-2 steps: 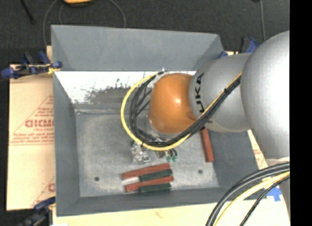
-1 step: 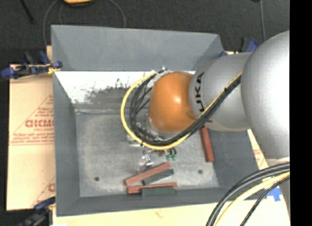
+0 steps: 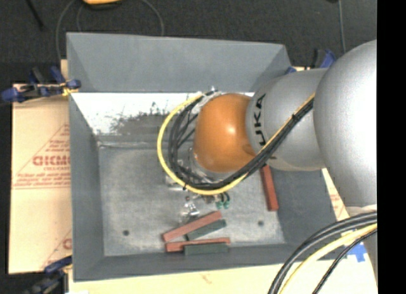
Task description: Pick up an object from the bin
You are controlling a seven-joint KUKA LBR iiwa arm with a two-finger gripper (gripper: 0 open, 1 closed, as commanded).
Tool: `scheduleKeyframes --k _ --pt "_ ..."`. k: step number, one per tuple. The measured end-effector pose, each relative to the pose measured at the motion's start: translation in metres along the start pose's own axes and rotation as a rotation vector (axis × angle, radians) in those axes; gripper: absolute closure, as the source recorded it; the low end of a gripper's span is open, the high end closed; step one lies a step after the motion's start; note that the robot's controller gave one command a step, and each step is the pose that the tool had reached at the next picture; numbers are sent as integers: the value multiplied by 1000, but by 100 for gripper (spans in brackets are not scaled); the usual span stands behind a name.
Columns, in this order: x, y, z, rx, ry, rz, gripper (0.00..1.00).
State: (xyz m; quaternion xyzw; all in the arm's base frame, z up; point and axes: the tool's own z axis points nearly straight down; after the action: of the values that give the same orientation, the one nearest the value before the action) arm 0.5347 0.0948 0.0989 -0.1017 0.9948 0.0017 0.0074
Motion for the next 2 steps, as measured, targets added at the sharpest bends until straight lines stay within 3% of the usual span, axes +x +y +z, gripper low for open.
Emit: scheduleKeyframes --k 1,2 --pt "58 -10 16 1 0 -224 100" --pt "58 -10 16 1 1 -223 100"
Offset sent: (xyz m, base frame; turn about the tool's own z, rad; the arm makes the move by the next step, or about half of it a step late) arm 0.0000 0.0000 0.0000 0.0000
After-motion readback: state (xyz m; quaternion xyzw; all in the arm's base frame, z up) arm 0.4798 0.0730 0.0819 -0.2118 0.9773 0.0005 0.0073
